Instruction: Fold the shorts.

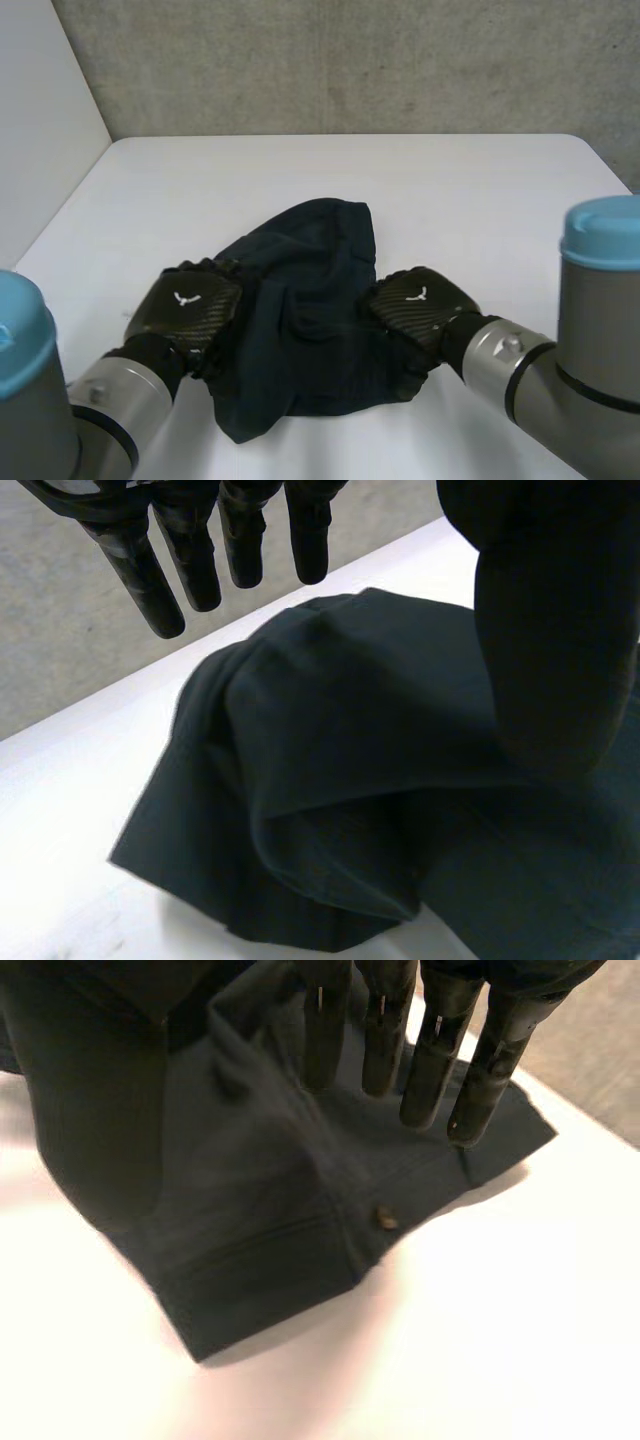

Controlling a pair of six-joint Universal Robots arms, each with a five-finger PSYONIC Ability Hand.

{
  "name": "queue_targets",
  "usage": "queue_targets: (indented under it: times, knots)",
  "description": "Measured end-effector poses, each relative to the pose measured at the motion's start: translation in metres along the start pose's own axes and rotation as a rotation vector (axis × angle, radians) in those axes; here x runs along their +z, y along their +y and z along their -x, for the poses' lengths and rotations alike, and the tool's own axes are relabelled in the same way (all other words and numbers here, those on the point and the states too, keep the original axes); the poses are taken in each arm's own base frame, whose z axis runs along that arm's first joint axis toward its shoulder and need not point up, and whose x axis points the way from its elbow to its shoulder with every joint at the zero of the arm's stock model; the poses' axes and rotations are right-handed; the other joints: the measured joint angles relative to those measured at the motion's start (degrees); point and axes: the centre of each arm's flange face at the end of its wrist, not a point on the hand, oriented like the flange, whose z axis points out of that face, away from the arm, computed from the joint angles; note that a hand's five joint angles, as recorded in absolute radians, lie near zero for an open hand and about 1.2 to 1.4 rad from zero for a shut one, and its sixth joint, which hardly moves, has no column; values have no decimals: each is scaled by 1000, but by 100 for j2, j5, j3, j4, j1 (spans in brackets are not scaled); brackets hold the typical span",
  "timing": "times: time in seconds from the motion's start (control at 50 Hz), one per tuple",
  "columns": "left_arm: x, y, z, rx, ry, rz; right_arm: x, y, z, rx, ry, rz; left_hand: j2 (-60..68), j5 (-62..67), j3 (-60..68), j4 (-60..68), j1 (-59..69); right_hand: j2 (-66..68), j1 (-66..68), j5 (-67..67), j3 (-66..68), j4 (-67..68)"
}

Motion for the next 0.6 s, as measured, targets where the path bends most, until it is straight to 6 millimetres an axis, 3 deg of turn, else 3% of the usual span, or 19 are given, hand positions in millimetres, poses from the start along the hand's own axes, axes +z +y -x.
queue_targets:
  times: [0.2, 0.24, 0.28, 0.3, 0.38, 0.4, 0.42, 0.46, 0.5, 0.54, 0.58, 0.6]
  knots:
    - [14, 16, -11, 27, 0, 41, 0, 19, -4, 56, 37, -16, 397, 344, 347, 408, 312, -14, -42, -195, -115, -155]
    - [19, 20, -10, 34, -24, 50, 6, 27, -2, 91, 36, -16, 1297, 1188, 1265, 1259, 1286, -64, -101, -220, -176, -243]
    - [21, 22, -9, 36, -39, 49, 12, 31, -2, 113, 37, -20, 1297, 1188, 1265, 1259, 1286, -64, -101, -220, -176, -243]
    - [22, 22, -9, 37, -47, 47, 16, 35, -1, 129, 37, -23, 2174, 2066, 2138, 2192, 2233, -64, -100, -220, -176, -243]
    - [24, 23, -8, 40, -60, 41, 28, 42, 1, 161, 37, -31, 2488, 2315, 2404, 2476, 2427, -64, -100, -220, -176, -243]
    - [24, 23, -7, 43, -63, 38, 32, 45, 2, 169, 37, -33, 3269, 3092, 3169, 3276, 3176, -62, -99, -217, -175, -243]
    - [24, 23, -7, 46, -64, 37, 35, 47, 3, 173, 36, -35, 3269, 3092, 3169, 3276, 3176, -30, -63, -151, -132, -191]
    - [23, 21, -6, 58, -66, 27, 44, 51, 6, 176, 37, -40, 3619, 3464, 3489, 3643, 3451, 204, 162, 179, 141, 117]
    - [21, 17, -5, 70, -67, 13, 51, 54, 8, 172, 46, -39, 3703, 3545, 3578, 3718, 3513, 1611, 1299, 1387, 1436, 1430]
    - [20, 14, -5, 77, -67, 4, 54, 55, 8, 168, 55, -40, 3758, 3598, 3650, 3765, 3580, 1895, 1506, 1623, 1703, 1693]
    - [15, 4, -3, 90, -70, -34, 60, 54, 6, 157, 78, -46, 3844, 3688, 3786, 3855, 3697, 4156, 3184, 3800, 3892, 4033]
    - [15, 2, -2, 91, -71, -42, 61, 54, 5, 155, 82, -48, 3845, 3688, 3790, 3855, 3697, 4156, 3184, 3800, 3892, 4033]
